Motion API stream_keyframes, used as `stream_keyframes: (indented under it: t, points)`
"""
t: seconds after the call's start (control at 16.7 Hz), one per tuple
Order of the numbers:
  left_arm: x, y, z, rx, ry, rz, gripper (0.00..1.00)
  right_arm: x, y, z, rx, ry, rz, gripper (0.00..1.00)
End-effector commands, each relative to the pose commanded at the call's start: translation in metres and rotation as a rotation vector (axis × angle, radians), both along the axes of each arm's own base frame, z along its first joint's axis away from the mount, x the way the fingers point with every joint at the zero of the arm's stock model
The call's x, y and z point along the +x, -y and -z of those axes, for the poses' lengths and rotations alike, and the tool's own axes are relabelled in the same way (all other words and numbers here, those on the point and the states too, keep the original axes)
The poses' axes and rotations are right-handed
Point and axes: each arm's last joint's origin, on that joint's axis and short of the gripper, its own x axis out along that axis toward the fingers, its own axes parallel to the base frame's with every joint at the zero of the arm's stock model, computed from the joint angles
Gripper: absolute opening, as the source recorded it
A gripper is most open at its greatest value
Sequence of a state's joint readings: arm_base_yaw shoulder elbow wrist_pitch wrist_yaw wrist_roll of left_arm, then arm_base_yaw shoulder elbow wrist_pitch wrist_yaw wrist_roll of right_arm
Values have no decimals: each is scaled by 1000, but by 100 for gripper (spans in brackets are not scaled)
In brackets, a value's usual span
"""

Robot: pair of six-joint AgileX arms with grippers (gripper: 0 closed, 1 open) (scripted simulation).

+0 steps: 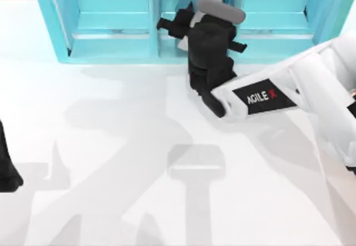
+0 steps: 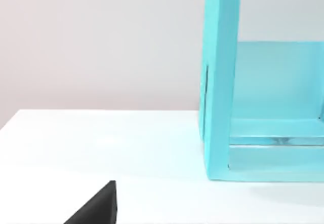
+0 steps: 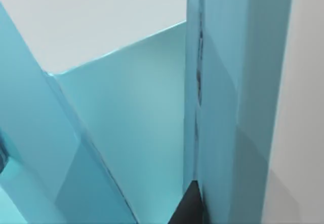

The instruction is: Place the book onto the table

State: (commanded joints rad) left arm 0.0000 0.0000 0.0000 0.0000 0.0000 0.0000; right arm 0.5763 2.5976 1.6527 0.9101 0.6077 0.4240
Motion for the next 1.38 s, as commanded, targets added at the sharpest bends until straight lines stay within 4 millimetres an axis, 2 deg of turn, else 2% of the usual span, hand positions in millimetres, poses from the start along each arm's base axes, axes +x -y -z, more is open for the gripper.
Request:
stream_keyframes:
  t: [0.36, 0.54, 0.72, 0.9, 1.02, 1.2, 1.38]
  points:
    - [0, 0, 0, 0, 0, 0, 100, -4, -4, -4, 1, -1, -6, 0]
    - [0, 0, 0, 0, 0, 0, 100, -22, -13, -31, -7, -8, -1, 0]
    - [0, 0, 0, 0, 0, 0, 100, -57, -22, -82, -9, -5, 5, 0]
    - [0, 0, 0, 0, 0, 0, 100, -108, -23, -140, -3, 6, 4, 0]
    - [0, 0, 0, 0, 0, 0, 100, -143, -18, -171, 3, 12, 1, 0]
    - [0, 0, 0, 0, 0, 0, 100, -184, -9, -195, 3, 7, -4, 0]
    - [0, 0, 0, 0, 0, 0, 100, -202, -5, -200, 2, 1, -7, 0]
